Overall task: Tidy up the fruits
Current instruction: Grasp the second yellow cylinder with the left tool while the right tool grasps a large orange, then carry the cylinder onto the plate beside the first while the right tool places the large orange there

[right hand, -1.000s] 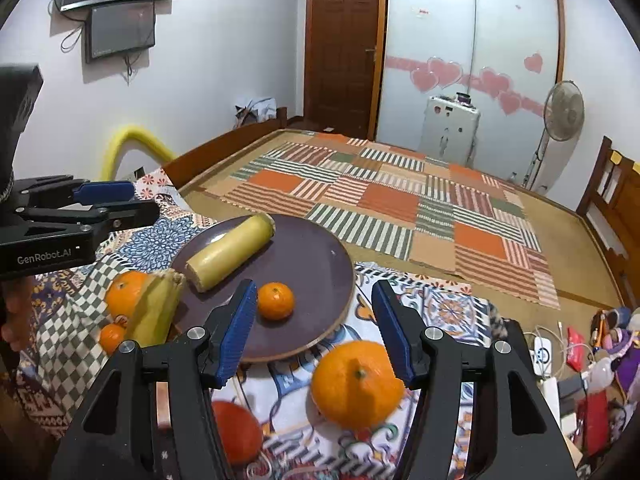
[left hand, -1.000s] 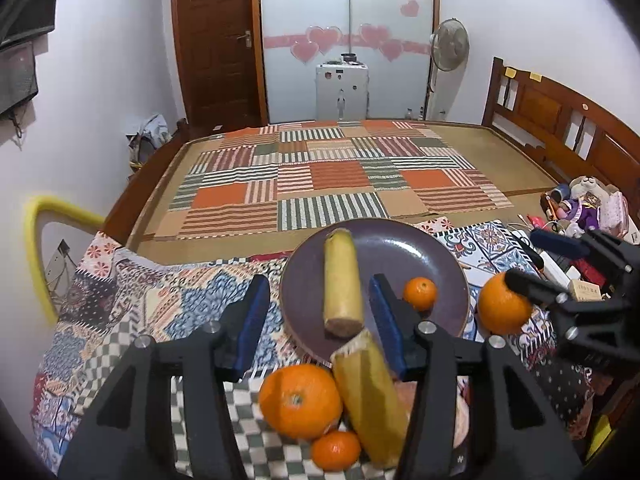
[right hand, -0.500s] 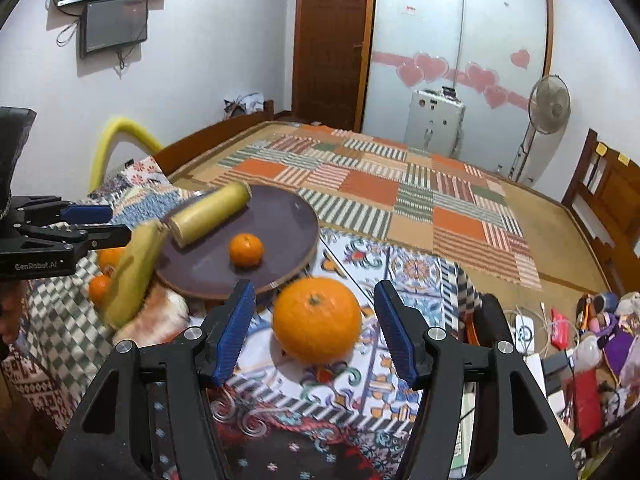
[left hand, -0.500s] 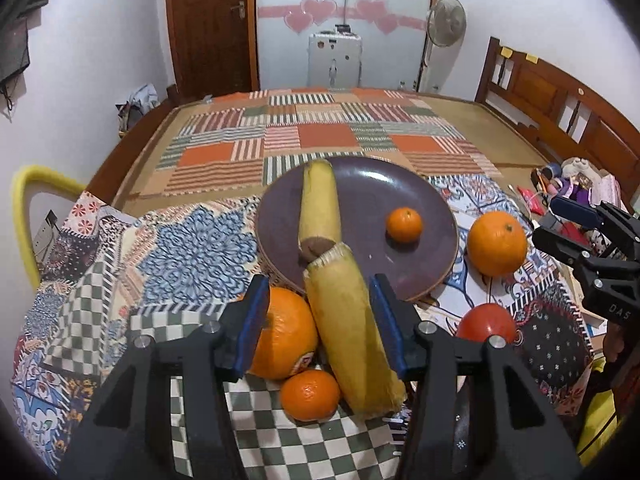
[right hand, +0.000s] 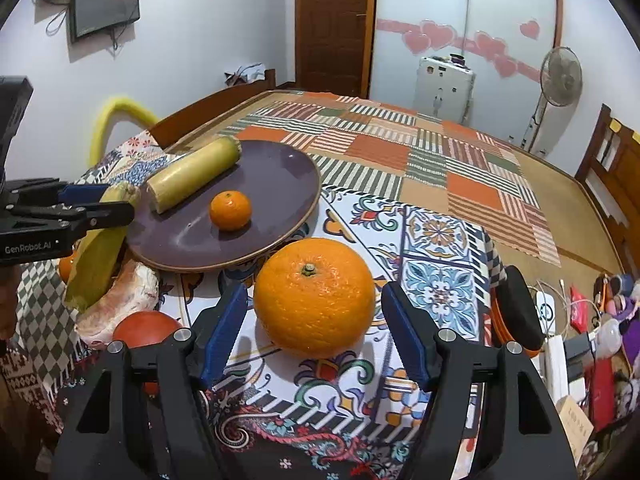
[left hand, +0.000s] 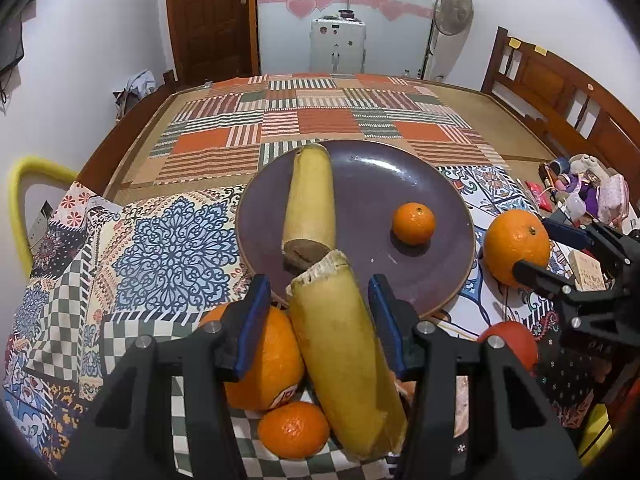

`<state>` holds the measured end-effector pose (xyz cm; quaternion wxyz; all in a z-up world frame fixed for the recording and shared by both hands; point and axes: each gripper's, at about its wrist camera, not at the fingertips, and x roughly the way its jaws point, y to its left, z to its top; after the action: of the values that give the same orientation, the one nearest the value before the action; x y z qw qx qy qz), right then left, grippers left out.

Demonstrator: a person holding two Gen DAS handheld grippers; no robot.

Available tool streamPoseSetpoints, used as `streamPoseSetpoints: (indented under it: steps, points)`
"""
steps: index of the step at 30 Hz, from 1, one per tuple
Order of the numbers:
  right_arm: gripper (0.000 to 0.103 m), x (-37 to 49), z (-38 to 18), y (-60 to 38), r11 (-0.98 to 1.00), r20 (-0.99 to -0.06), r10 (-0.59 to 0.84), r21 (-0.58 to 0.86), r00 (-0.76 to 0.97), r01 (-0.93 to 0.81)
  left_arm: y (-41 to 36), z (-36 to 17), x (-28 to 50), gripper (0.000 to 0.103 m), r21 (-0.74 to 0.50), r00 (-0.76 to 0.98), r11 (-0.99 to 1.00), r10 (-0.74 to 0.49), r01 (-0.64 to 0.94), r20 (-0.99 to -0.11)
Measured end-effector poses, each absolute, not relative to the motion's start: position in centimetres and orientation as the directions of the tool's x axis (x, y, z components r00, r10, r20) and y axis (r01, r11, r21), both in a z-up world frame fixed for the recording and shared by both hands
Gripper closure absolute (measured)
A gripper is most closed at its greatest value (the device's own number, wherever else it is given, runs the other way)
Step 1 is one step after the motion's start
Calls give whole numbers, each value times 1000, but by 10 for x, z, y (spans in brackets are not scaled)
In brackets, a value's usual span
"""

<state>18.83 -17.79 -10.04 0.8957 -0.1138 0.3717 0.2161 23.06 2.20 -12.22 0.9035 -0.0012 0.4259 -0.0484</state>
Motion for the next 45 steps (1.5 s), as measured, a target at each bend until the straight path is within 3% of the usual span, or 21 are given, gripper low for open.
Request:
streamPoseSetpoints:
  steps: [1,10,19,32,45]
  points:
    - [33,188,-101,-177,880,-715,300,-47,631,-472,20,-123,232,61,-48,629,995,-96,93,-772]
    - [33,195,-104,-169,878,-730,245,-112,638,-465,17,-122,229,63,-63,648,993,-115,104,-753]
    - [36,203,-108,-178,891,-760,286,-14,584,-454,15,-109,208,64,-37,709,992,-111,120,-696]
    - [37,172,-94,-170,868,-702,303,-76,644,-491,31,-87,164,66,-101,755,986,-166,131,-634]
    - [37,173,-65,-165,875,-637,351,-39,686,-483,24,-53,148,66,-84,812,983,-182,163,-555]
